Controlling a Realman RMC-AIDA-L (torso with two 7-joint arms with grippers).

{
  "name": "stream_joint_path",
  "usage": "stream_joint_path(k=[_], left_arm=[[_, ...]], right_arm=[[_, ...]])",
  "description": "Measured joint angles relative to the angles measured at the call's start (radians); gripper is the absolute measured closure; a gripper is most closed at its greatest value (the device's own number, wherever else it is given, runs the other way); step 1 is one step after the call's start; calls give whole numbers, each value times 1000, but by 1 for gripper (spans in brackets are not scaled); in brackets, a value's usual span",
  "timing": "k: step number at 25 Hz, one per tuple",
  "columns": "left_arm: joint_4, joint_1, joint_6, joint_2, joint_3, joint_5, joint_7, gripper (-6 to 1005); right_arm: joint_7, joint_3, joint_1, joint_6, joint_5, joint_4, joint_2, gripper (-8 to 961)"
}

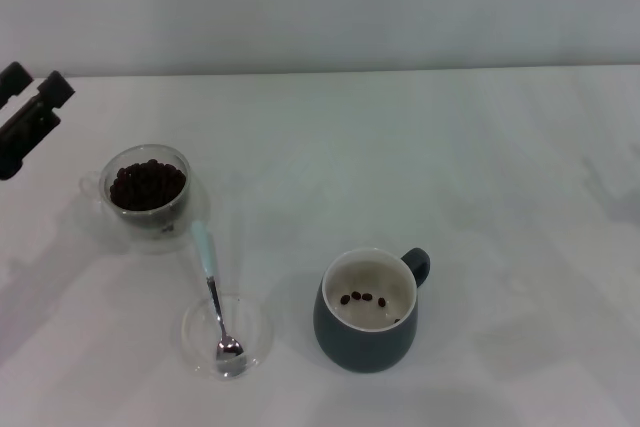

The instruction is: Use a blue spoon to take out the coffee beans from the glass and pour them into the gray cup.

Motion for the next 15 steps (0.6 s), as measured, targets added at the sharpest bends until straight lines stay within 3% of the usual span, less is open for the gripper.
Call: stream_joint_path(k=[8,15], left_arm=[[-146,0,51,-2,1,-142,183,286],[-193,-10,78,-3,1,-216,313,285]], right_arm=[[3,0,-18,-19,-10,-10,-32,217],[-7,21,-10,-9,-4,1,-23,217]])
